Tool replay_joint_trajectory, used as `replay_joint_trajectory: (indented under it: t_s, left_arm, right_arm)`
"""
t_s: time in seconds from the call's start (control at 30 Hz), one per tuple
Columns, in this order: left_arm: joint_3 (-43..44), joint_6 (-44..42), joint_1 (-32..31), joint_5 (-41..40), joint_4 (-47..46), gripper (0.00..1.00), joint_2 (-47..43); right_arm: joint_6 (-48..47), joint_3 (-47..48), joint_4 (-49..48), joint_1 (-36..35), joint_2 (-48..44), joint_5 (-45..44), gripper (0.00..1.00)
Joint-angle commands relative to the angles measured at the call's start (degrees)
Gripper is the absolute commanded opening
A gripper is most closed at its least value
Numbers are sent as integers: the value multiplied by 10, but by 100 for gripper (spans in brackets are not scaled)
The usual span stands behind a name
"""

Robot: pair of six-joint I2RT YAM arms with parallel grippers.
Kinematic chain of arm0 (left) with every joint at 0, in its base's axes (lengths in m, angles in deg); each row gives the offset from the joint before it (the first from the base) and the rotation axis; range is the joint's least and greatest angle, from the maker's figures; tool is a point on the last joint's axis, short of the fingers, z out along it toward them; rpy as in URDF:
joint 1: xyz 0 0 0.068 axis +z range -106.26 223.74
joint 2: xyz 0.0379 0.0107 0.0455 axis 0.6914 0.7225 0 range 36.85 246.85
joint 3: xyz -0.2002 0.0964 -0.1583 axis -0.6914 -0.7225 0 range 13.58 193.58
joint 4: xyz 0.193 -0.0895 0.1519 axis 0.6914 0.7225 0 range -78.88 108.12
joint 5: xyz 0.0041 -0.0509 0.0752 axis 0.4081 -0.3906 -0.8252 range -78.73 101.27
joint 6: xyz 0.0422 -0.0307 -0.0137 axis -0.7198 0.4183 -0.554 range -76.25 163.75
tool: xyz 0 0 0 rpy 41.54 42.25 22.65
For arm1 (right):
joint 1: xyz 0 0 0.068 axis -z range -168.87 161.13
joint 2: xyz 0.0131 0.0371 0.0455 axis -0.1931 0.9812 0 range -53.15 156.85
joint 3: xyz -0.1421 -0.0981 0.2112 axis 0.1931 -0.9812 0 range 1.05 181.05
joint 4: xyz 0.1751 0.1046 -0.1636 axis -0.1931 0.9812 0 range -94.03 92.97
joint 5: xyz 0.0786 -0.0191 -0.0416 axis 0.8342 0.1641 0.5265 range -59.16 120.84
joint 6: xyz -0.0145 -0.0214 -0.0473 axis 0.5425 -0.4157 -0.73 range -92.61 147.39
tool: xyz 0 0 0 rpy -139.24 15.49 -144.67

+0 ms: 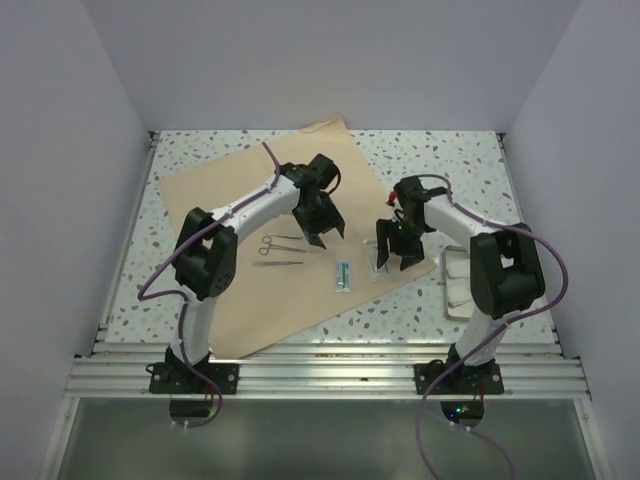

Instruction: Prepare the surgical pack

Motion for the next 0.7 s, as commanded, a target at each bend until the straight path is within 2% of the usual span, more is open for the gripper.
replay_joint_trajectory:
  t_s: [0.0, 0.1, 0.33, 0.47, 0.53, 0.67]
  left_arm:
    - [-6, -32, 5, 32, -39, 55, -2]
    - [-13, -42, 0, 59, -46, 52, 9]
    - [-50, -38, 5, 36, -66, 52, -31]
    - [-74, -61, 17, 35, -67, 52, -54]
    - [-87, -70, 26, 36, -75, 52, -68]
    - [-122, -93, 42, 27, -84, 52, -109]
  right_arm:
    - [9, 29, -23, -3, 9, -10, 66]
    - [23, 29, -32, -3, 11, -15, 66]
    - [36, 64, -25, -25, 36, -46, 68]
    - [49, 87, -11, -41, 57, -77, 73]
    - [49, 98, -5, -49, 64, -90, 80]
    - [52, 114, 7, -62, 87, -112, 81]
